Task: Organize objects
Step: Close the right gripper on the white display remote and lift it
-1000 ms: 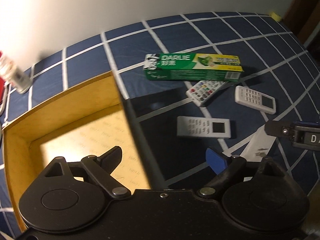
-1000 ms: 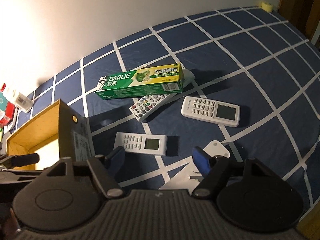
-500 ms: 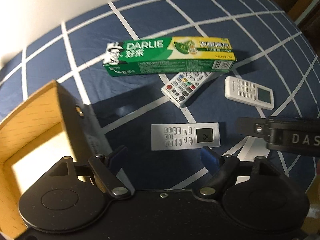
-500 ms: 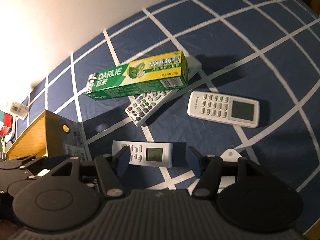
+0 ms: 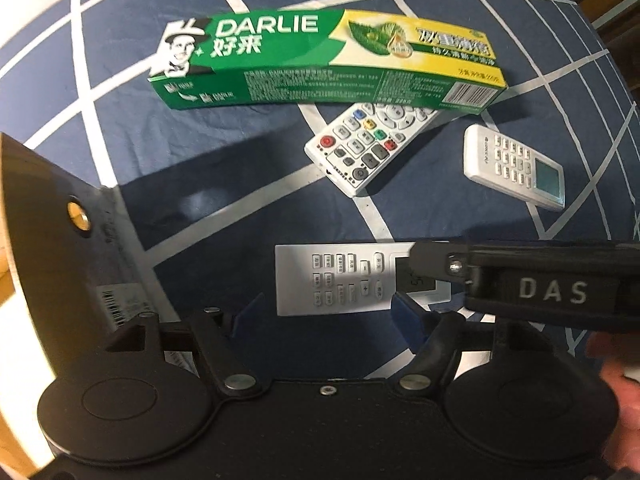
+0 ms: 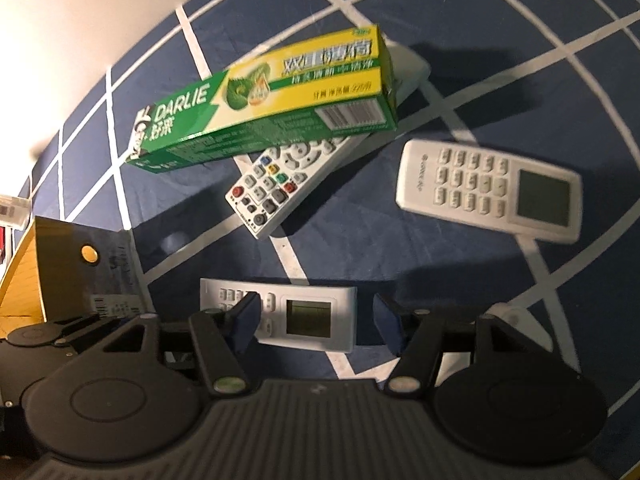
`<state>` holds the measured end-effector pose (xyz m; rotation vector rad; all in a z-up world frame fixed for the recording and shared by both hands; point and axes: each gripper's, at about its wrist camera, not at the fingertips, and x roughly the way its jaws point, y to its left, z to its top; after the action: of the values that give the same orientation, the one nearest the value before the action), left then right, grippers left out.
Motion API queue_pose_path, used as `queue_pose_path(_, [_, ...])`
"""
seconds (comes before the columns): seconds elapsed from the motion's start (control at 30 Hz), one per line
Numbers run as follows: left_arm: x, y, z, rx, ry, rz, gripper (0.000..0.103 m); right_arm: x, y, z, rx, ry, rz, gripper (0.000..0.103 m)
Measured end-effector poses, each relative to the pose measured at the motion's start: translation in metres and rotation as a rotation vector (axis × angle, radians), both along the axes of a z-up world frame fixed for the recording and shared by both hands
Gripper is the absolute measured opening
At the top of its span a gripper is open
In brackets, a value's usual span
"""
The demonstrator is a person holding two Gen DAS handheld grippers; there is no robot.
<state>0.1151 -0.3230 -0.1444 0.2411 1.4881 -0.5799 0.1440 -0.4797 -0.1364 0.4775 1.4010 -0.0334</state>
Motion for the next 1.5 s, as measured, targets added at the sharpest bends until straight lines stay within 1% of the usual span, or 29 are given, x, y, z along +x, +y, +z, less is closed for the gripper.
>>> queue_pose_path(0.27, [0.005, 0.002, -0.013, -0.036, 0.038, 0.012, 0.068, 0.006, 0.006, -0.019, 0.006, 0.046, 0.013, 0.062])
queue_pose_path(0.6, [0.010, -0.001, -0.022, -0.033, 0.044, 0.001, 0.068, 0.009, 0.007, -0.030, 0.019, 0.067, 0.007, 0.063])
queue_pose_path(0.83, [0.010, -0.003, -0.024, -0.023, 0.049, -0.003, 0.069, 0.010, 0.009, -0.030, 0.014, 0.062, 0.011, 0.063])
queue_pose_path(0.97, [0.009, -0.003, -0.023, -0.016, 0.054, 0.000, 0.068, 0.010, 0.009, -0.030, 0.017, 0.065, 0.008, 0.061])
queue_pose_path(1.2, [0.005, -0.005, -0.022, -0.010, 0.056, 0.011, 0.067, 0.008, 0.012, -0.026, -0.011, 0.052, 0.024, 0.060])
queue_pose_path(1.37, [0.002, -0.004, -0.012, -0.013, 0.036, 0.018, 0.067, 0.005, 0.011, -0.018, -0.006, 0.032, 0.029, 0.060])
queue_pose_path(1.5, [-0.004, -0.001, 0.002, -0.015, 0.007, 0.026, 0.067, 0.001, 0.012, -0.006, -0.003, 0.004, 0.040, 0.060])
